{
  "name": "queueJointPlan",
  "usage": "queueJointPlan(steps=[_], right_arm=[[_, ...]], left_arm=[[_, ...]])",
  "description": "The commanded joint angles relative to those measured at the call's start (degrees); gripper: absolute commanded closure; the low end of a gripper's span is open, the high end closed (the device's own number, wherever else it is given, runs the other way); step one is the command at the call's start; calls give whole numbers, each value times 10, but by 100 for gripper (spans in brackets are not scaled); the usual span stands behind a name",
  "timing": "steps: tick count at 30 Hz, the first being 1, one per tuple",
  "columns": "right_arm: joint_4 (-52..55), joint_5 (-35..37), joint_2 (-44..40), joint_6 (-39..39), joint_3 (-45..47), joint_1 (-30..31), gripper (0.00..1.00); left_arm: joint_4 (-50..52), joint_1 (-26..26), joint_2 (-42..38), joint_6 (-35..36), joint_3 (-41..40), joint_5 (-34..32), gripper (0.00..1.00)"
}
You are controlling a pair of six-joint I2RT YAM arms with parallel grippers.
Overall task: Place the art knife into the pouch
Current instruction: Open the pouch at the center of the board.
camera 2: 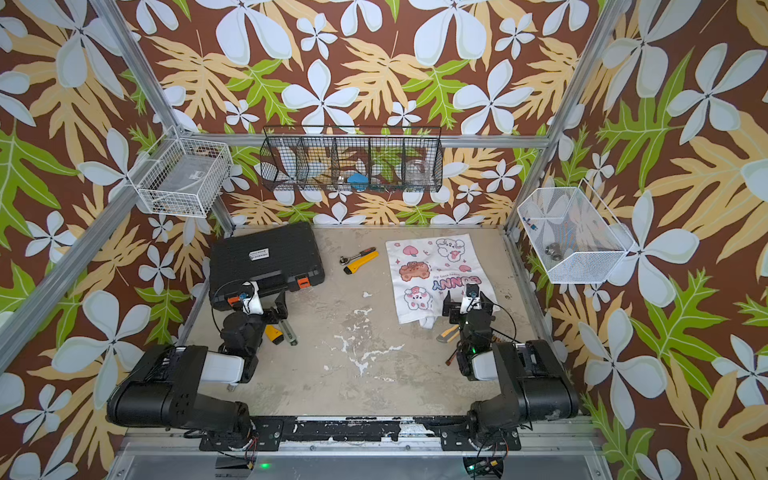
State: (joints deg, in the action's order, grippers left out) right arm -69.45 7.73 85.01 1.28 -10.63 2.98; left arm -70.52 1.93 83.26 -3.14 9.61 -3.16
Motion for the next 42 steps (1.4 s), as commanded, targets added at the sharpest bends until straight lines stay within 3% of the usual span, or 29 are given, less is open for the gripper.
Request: queueJointPlan(steps=[1, 24, 26, 27, 28, 30, 32, 35, 38, 42], right_arm=[[-19, 5, 0, 3, -2, 1, 0], [-17, 2, -2, 5, -2, -2, 0], [-36, 55, -12, 6, 0, 8, 0], [0, 104, -34, 6, -17, 22, 0], [111, 135, -60, 11, -61, 32, 0], [263, 181, -80, 27, -151, 43, 0], [348, 181, -98, 34, -217, 52, 0], [328, 196, -120, 2, -226, 99, 0], [448, 165, -110, 83, -290, 99, 0], [634, 128, -68, 160, -384, 93, 0]], left_arm=[[-16, 0, 1, 3, 2, 2, 0], [-16, 0, 1, 2, 2, -3, 0], [-13, 11, -3, 2, 3, -44, 0], [-7, 14, -9, -1, 5, -60, 0], [11, 16, -19, -4, 13, -79, 0], [141, 39, -61, -2, 65, -146, 0], [246, 57, -87, -17, 124, -193, 0], [330, 72, -105, -58, 178, -149, 0], [320, 96, -92, -87, 198, -77, 0], [315, 110, -45, -132, 231, 75, 0]])
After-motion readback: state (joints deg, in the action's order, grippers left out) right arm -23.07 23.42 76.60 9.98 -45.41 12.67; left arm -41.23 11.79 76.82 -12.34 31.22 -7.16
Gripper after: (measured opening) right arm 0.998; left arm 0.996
